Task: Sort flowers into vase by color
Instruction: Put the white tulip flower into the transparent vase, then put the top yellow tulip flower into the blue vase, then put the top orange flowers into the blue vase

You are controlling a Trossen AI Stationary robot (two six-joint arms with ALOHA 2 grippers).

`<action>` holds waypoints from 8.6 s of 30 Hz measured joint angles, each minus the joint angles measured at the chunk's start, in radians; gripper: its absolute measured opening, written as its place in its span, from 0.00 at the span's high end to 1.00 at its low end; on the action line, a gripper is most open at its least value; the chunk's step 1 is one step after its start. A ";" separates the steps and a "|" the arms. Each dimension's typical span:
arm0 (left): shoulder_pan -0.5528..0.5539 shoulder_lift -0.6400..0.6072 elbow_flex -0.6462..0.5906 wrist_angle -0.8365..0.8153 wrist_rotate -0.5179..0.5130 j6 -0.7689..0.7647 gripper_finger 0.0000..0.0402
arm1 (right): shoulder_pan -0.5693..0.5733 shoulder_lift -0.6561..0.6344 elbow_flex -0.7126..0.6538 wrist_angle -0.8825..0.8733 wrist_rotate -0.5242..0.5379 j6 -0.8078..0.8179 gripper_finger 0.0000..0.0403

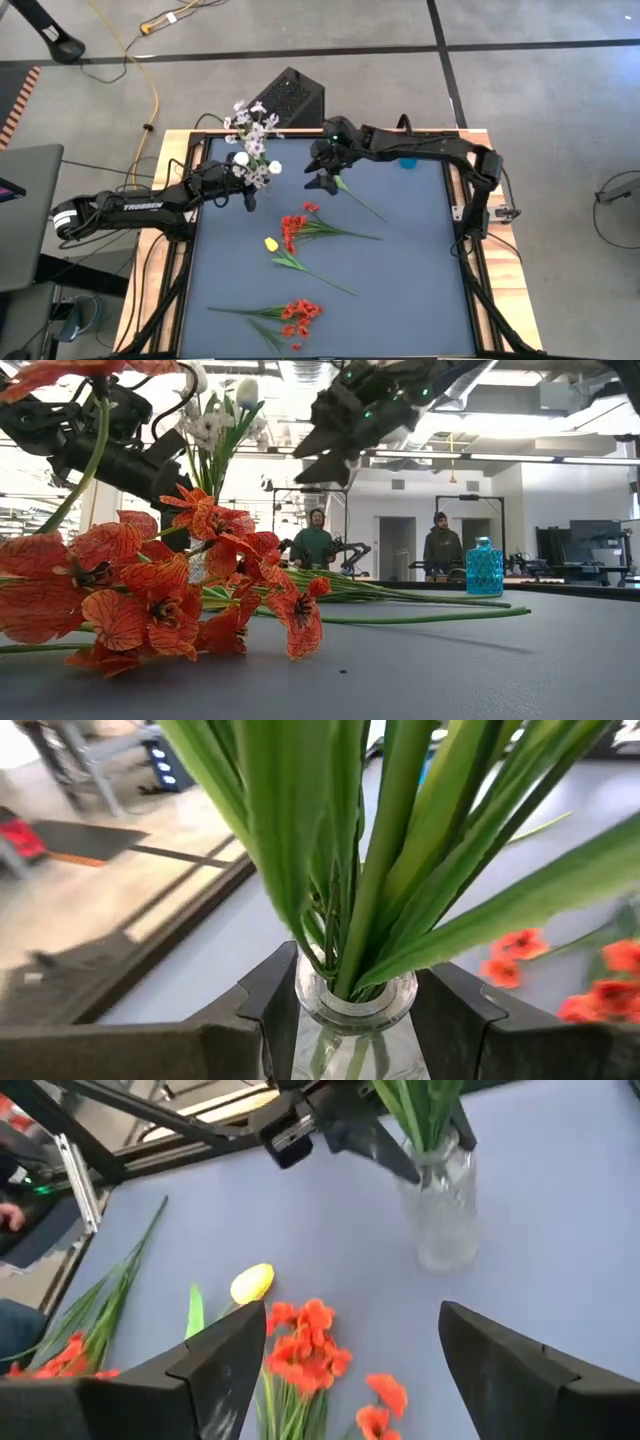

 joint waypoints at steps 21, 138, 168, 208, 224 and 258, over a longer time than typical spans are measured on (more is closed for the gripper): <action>0.000 -0.013 0.002 -0.018 -0.080 -0.059 0.44 | -0.014 -0.040 0.001 -0.135 0.043 0.057 0.20; -0.707 -0.416 0.230 -0.749 -0.521 -0.468 0.40 | -0.263 -0.578 -0.461 0.179 0.513 0.249 0.93; -0.649 -0.416 0.172 -0.696 -0.551 -0.651 0.40 | -0.587 -1.033 -0.929 0.580 0.510 0.030 0.93; -0.649 -0.416 0.172 -0.696 -0.672 -0.676 0.40 | -0.601 -1.041 -0.910 0.092 0.476 0.002 0.37; -0.650 -0.416 0.172 -0.695 -0.380 -0.578 0.40 | -0.159 -1.023 -0.597 -0.269 0.400 0.243 0.34; -0.702 -0.416 0.171 -0.580 -0.286 -0.453 0.40 | 0.477 -0.069 -0.597 0.335 0.780 0.416 0.34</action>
